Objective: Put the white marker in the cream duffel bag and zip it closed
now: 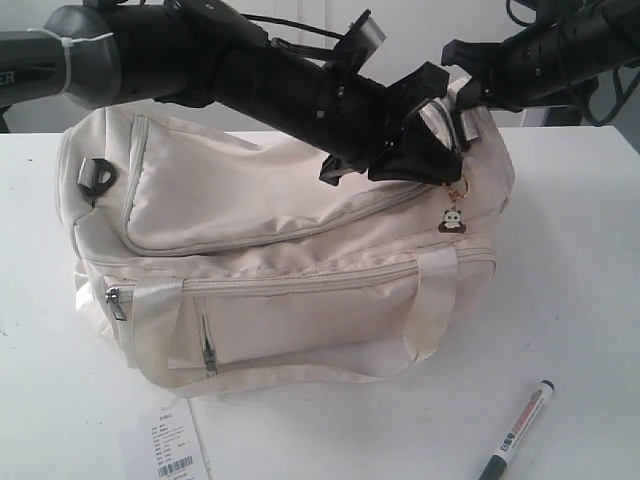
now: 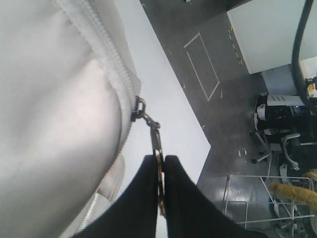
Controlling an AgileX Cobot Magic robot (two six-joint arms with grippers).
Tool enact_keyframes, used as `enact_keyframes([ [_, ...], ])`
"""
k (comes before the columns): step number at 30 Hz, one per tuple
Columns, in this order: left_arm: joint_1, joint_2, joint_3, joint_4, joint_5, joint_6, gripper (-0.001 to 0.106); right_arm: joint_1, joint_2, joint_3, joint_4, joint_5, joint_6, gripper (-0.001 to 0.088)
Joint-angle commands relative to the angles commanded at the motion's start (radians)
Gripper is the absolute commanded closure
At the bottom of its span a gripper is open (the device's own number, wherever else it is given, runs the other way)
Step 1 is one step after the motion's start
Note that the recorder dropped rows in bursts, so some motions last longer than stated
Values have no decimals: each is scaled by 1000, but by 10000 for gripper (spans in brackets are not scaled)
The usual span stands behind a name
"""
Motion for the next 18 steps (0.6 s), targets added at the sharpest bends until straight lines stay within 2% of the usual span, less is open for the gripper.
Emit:
enact_keyframes([
  [7,0,-4,0,37,15,-2,1053,0,0,0,0,6,0,868],
  [12,0,-27,0,133,11,-50,1053,0,0,0,0,6,0,868],
  [18,0,-33,0,133,27,-52,1053,0,0,0,0,10,5,868],
])
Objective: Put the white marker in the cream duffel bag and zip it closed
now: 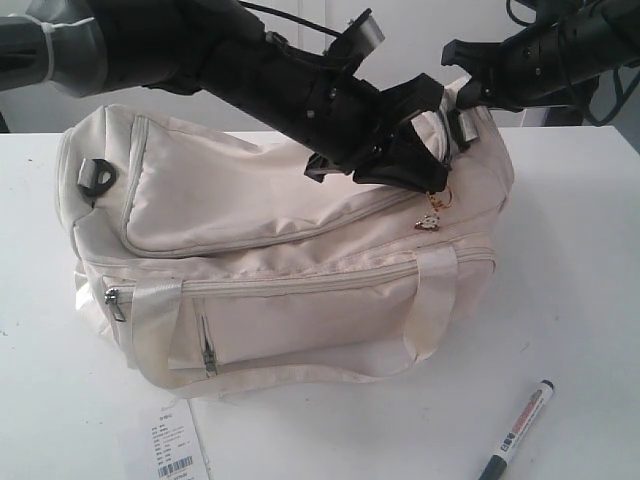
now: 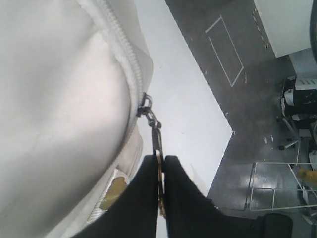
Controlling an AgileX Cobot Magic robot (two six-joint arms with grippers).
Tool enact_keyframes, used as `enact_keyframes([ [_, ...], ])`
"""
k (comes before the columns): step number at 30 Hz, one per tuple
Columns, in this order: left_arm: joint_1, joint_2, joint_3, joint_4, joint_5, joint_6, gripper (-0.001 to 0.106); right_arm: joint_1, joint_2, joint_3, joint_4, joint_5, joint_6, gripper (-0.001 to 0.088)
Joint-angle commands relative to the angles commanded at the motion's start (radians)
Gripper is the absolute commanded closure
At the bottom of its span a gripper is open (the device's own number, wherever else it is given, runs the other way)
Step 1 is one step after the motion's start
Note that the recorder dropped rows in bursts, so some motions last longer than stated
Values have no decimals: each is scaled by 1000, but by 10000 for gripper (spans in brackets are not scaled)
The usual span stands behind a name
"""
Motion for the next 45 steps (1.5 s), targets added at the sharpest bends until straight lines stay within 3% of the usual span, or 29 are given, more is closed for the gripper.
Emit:
enact_keyframes([
  [45,1,-2,0,121,144,-27,1053,0,0,0,-2,23,15,868],
])
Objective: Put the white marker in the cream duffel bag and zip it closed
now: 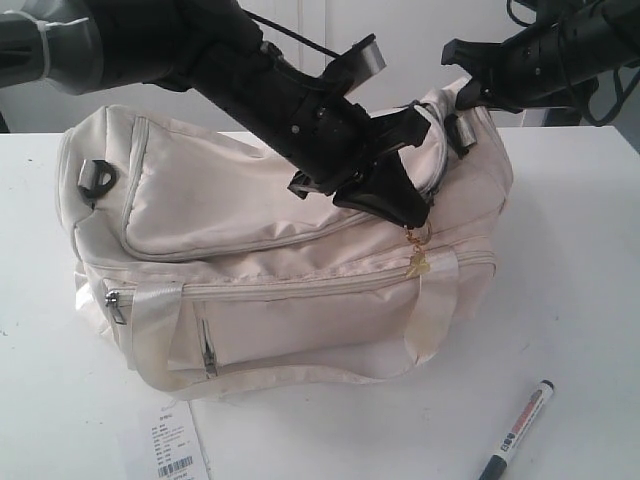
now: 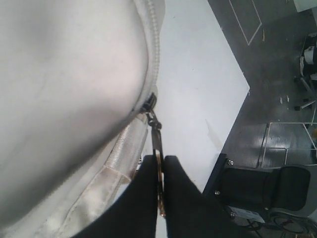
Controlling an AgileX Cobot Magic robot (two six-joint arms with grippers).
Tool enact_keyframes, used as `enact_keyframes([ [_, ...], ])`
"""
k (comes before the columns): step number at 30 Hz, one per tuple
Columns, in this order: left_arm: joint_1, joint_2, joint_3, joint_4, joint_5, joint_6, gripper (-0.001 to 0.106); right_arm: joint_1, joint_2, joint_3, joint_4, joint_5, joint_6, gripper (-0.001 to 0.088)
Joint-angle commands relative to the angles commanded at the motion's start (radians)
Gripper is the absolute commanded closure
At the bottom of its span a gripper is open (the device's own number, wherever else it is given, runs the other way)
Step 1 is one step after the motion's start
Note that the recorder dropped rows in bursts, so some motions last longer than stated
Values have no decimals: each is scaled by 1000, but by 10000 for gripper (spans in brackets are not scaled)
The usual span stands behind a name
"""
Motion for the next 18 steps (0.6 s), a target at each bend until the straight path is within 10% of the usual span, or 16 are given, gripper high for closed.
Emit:
enact_keyframes([
  [18,2,-63,0,120,4,-29,1053,0,0,0,0,21,0,868],
])
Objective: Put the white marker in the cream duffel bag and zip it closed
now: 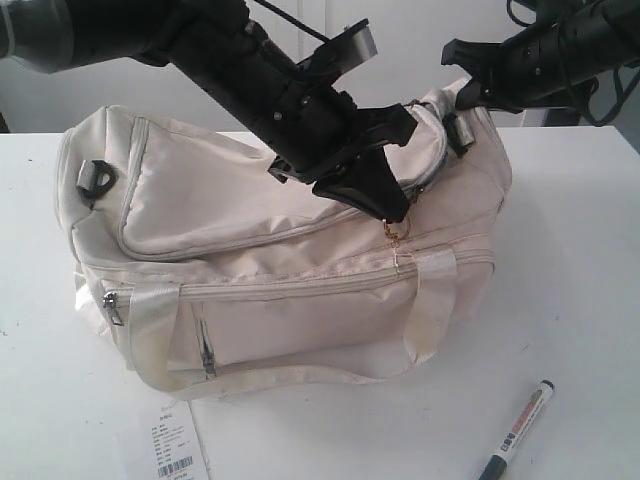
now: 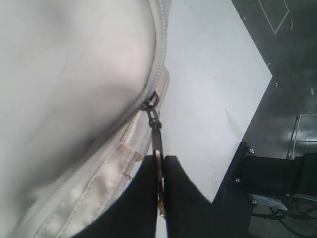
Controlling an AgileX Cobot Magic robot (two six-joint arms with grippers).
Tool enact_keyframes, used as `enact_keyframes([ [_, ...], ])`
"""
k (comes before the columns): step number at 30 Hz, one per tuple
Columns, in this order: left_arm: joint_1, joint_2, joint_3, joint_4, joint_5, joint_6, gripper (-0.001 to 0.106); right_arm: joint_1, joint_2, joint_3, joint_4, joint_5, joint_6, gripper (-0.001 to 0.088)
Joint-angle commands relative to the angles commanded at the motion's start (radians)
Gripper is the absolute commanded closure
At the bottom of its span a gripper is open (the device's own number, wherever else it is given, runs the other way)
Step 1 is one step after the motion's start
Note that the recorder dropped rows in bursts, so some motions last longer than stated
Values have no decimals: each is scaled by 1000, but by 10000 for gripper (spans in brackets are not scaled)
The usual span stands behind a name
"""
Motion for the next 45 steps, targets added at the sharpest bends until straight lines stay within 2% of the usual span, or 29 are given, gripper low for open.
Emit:
enact_keyframes([
  [4,0,-6,0,5,-4,0,1053,0,0,0,0,10,0,867],
  [6,0,-6,0,7,-11,2,1053,0,0,0,2,22,0,834],
  [9,0,-6,0,26,-38,2,1053,0,0,0,2,37,0,715],
  [14,0,-6,0,43,-94,-3,1053,0,-7,0,2,53,0,428],
  [16,0,-4,0,48,-112,-1,1053,0,-26,0,2,55,0,364],
  [20,0,-4,0,68,-116,1,1053,0,-108,0,-62,77,14,358],
  [22,0,-4,0,70,-108,1,1053,0,-150,0,-138,114,89,358],
  [24,0,-4,0,70,-104,1,1053,0,-190,2,-211,182,135,358],
  [26,0,-4,0,72,-99,1,1053,0,-212,2,-233,276,137,358],
  [30,0,-6,0,74,-72,1,1053,0,-224,2,-182,455,89,364],
  [32,0,-6,0,74,-64,1,1053,0,-224,2,-168,494,87,371],
  [40,0,-6,0,80,-66,1,1053,1,-226,6,-21,553,87,383],
  [45,0,-6,0,80,-81,1,1053,22,-226,48,-12,507,87,383],
])
